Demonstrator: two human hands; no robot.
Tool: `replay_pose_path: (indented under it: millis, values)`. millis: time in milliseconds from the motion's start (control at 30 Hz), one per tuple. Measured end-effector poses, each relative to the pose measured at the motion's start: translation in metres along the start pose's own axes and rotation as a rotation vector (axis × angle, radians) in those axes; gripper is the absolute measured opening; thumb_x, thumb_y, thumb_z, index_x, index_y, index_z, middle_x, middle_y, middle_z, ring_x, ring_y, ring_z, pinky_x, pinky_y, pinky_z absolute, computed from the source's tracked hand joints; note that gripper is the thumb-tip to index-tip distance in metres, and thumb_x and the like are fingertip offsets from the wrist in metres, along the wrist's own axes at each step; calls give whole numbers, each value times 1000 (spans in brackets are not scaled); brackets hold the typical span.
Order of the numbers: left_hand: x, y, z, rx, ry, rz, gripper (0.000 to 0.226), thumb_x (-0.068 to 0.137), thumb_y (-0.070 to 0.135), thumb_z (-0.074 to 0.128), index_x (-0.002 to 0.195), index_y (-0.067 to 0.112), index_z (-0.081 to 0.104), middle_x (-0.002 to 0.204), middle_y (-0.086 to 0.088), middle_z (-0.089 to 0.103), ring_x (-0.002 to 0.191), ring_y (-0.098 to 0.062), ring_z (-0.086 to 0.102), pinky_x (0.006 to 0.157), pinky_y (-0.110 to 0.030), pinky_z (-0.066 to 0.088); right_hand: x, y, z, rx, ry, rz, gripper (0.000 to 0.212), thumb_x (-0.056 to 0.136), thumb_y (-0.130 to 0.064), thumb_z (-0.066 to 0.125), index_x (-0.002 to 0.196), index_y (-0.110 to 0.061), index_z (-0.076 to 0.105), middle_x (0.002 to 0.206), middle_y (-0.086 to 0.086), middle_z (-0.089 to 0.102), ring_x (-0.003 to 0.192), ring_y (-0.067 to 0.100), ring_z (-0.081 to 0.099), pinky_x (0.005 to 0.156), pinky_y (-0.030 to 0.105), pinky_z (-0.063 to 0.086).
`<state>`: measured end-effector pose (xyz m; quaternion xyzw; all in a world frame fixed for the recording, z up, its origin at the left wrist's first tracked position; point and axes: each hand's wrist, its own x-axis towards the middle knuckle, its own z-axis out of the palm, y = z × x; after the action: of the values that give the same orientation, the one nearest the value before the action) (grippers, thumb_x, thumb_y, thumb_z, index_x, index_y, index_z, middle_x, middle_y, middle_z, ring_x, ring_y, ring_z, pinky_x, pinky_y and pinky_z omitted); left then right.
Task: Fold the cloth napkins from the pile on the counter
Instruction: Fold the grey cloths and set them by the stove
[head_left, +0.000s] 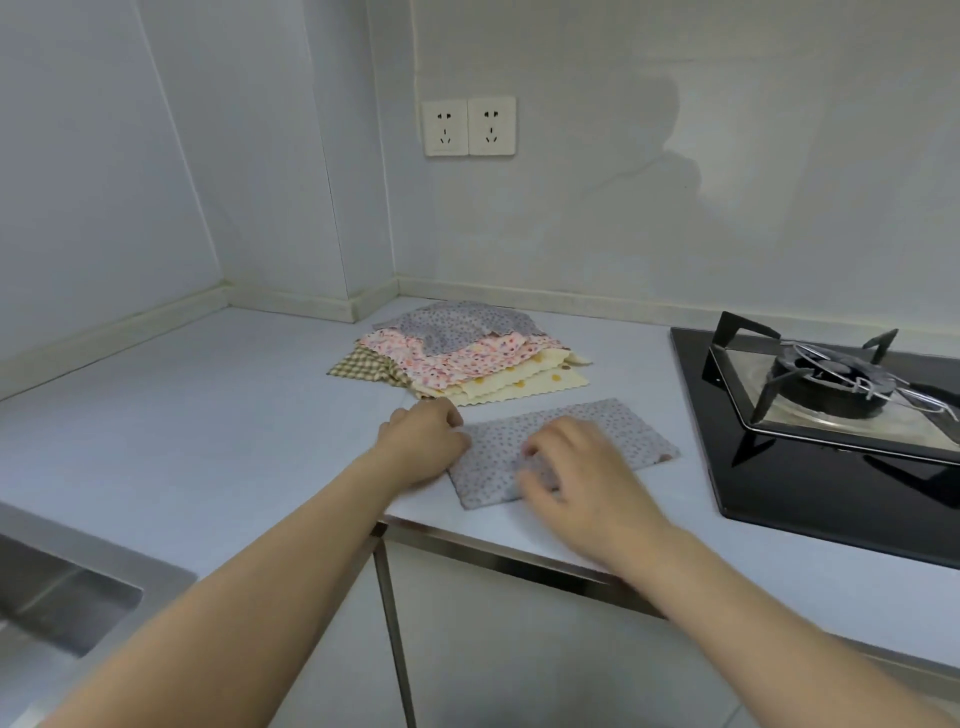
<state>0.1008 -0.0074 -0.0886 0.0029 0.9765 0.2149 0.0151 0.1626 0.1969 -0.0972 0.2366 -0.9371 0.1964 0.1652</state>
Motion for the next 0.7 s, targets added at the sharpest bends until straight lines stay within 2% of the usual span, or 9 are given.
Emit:
replay_pose_path:
  millis: [67,100,167,267,400,467,533,600,700]
  values:
    - [3,2,-12,-159,-82,-16,11,87,31,65,91,23,59,104,-1,62,100,-22,55,78,-32,44,-10,-32,9,-6,-127,-69,41,89,-54,47,114,-24,57,113,-6,54,106,15,45,93,33,38]
    - [2,2,-16,-206,-103,-11,11,86,25,68,88,20,59,98,-1,62,92,-20,56,70,-29,42,-13,-39,15,-49,-152,-79,47,86,-61,44,116,-27,55,114,-8,52,107,15,43,95,33,37]
    - [0,3,-20,-261,-109,-22,13,84,17,70,90,15,58,92,-2,60,80,-17,54,63,-26,40,-17,-44,23,-117,-133,-62,52,85,-67,42,119,-30,54,115,-8,48,108,16,41,96,32,34]
    - [-6,6,-22,-305,-111,-37,18,83,9,67,97,12,56,87,-2,56,72,-14,48,61,-25,38,-22,-44,28,-136,-53,-60,49,86,-64,47,119,-28,55,112,-6,48,105,18,42,93,33,35]
    - [-14,2,-21,-201,-141,-1,22,86,10,56,107,15,55,93,0,56,79,-15,51,70,-30,42,-35,-38,34,-193,27,-152,36,79,-55,64,101,-26,61,96,-6,51,90,18,51,80,32,45]
    - [-21,-3,-21,-34,-121,24,21,88,18,52,109,20,52,98,2,56,90,-18,53,82,-34,43,-39,-34,33,-149,63,-135,30,76,-51,71,89,-27,58,88,-9,50,83,16,51,74,27,42]
    - [-28,-11,-23,149,-53,49,21,91,23,50,112,22,49,103,3,56,96,-21,54,88,-36,43,-42,-33,29,-97,82,-135,25,78,-45,72,82,-27,55,84,-11,47,79,13,48,72,24,36]
    - [-34,-17,-26,117,-19,57,23,91,17,47,113,23,50,109,0,57,99,-22,55,87,-35,45,-45,-34,25,-65,84,-161,18,83,-38,66,79,-26,53,81,-11,45,77,12,45,71,24,35]
    - [-41,-23,-34,-106,-25,29,33,91,4,37,110,22,57,111,-2,58,97,-18,54,77,-27,42,-49,-31,17,-72,102,-175,14,89,-37,52,82,-24,53,84,-9,48,78,14,48,72,29,42]
